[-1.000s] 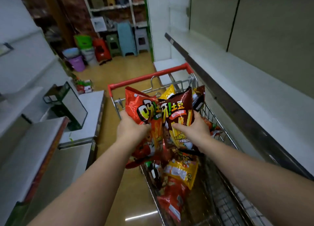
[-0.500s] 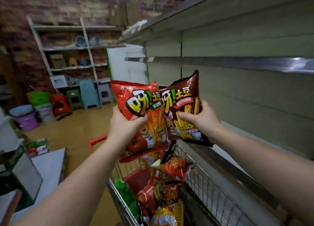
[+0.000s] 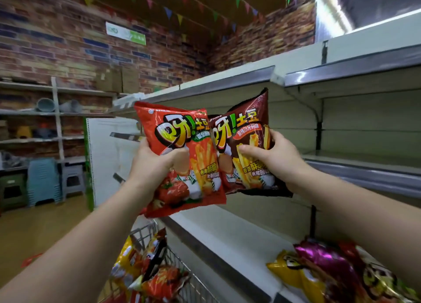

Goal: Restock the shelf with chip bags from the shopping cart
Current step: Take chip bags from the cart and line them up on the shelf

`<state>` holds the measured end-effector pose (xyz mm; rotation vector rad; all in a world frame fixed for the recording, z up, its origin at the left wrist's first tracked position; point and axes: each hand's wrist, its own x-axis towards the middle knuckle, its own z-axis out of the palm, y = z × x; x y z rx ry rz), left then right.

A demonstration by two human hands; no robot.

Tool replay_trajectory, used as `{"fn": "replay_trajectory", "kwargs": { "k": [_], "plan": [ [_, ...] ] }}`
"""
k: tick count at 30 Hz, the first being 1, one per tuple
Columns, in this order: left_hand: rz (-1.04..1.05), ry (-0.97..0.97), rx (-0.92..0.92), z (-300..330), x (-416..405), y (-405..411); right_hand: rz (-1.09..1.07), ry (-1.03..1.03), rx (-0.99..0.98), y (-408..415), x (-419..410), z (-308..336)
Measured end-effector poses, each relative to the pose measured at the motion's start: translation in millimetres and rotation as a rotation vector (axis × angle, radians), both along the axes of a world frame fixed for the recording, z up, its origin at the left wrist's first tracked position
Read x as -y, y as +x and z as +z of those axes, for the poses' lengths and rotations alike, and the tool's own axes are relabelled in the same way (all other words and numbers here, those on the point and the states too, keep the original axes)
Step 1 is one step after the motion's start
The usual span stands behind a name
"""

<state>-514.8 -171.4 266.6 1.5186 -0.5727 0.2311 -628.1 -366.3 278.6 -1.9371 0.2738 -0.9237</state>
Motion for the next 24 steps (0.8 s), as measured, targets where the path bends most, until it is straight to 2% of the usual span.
{"fn": "replay_trajectory", "kwargs": {
  "k": [12,24],
  "plan": [
    [-0.370,-0.010,0.001,26,91,-73,-0.263,0.083,0.008,-141,48,19],
    [-0.864,0.070,0.032,46,154,-133,-0.602,0.220,0.097,-246,31,20]
  ]
}}
